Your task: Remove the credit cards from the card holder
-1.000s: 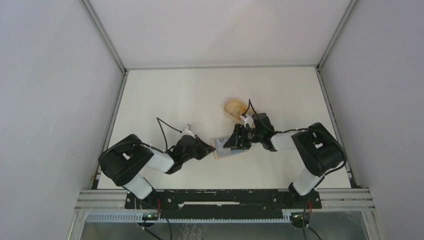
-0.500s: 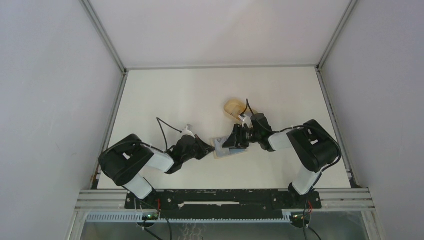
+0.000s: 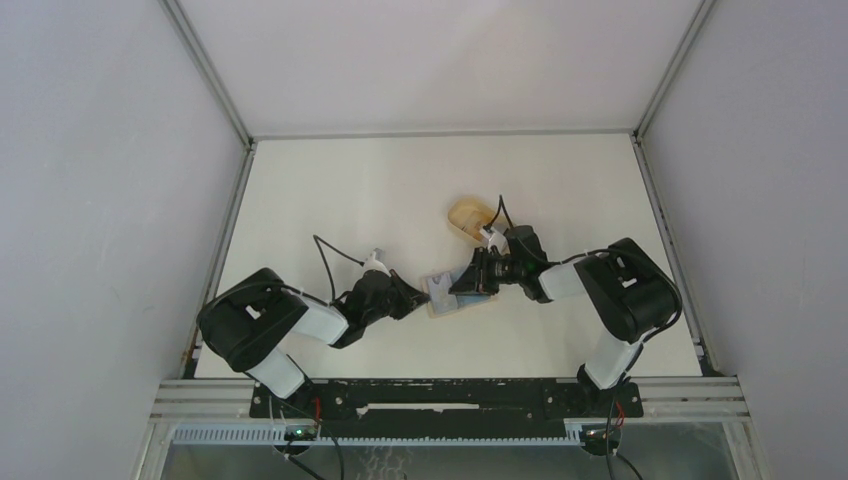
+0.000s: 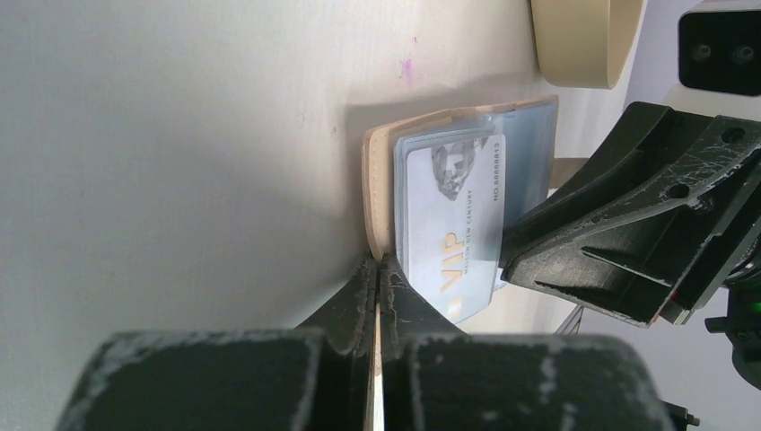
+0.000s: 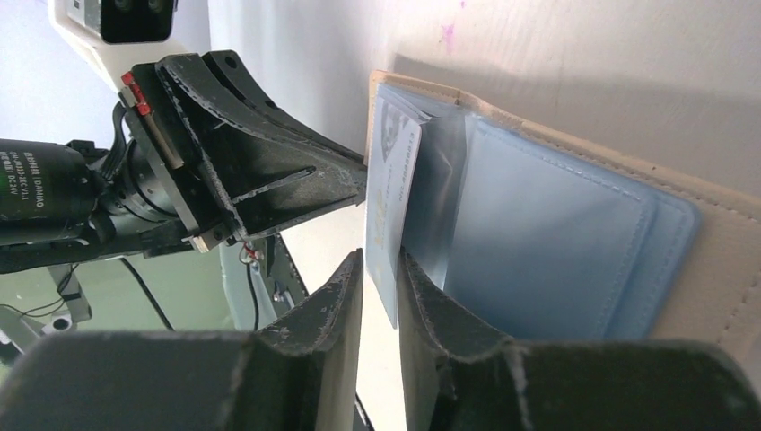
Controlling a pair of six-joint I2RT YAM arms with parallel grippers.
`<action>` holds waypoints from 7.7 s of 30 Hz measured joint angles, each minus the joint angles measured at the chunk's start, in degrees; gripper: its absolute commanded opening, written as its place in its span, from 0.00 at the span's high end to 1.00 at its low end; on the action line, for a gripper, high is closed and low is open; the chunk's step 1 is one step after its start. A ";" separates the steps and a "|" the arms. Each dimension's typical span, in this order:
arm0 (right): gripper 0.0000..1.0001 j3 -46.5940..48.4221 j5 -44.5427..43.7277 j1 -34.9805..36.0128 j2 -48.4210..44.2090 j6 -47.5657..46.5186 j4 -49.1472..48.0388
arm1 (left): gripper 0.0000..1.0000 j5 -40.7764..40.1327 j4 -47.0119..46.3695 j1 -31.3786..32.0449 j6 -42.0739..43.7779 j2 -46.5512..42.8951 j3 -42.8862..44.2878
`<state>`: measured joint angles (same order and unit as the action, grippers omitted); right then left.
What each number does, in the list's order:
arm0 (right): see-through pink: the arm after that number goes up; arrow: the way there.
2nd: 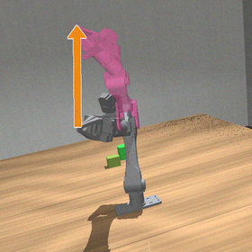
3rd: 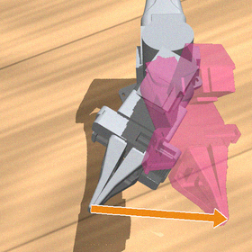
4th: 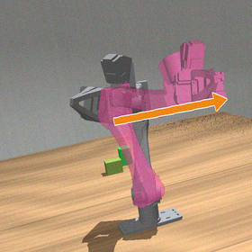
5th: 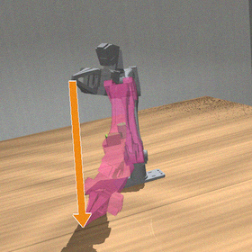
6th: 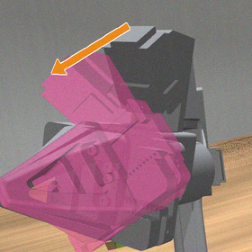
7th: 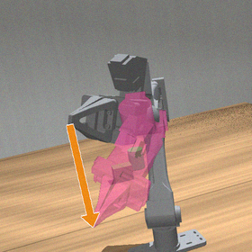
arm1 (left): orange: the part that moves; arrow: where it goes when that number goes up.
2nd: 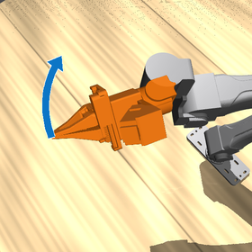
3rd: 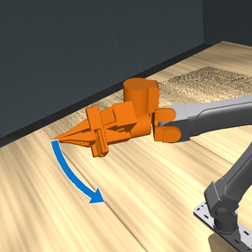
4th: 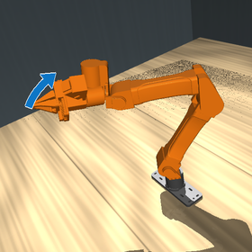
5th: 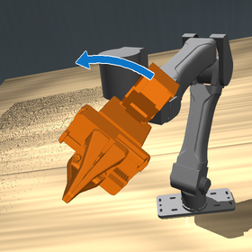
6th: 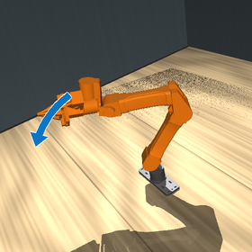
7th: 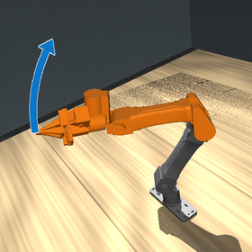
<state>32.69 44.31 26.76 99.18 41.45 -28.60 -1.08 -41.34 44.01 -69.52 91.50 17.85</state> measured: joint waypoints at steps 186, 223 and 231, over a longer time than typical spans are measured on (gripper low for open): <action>0.07 27.32 -63.91 27.76 2.10 -13.07 49.64 | 1.00 -0.52 12.13 1.29 4.81 -2.69 5.27; 0.07 22.47 -47.78 16.83 -10.93 -21.20 48.65 | 1.00 0.24 6.86 2.27 2.38 -1.05 3.56; 0.14 10.84 -21.75 6.67 -13.29 -15.98 35.12 | 1.00 0.24 6.69 2.32 2.23 -1.05 3.45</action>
<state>43.53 22.57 33.43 85.89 25.47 6.52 -0.84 -34.65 46.33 -67.29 90.45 21.30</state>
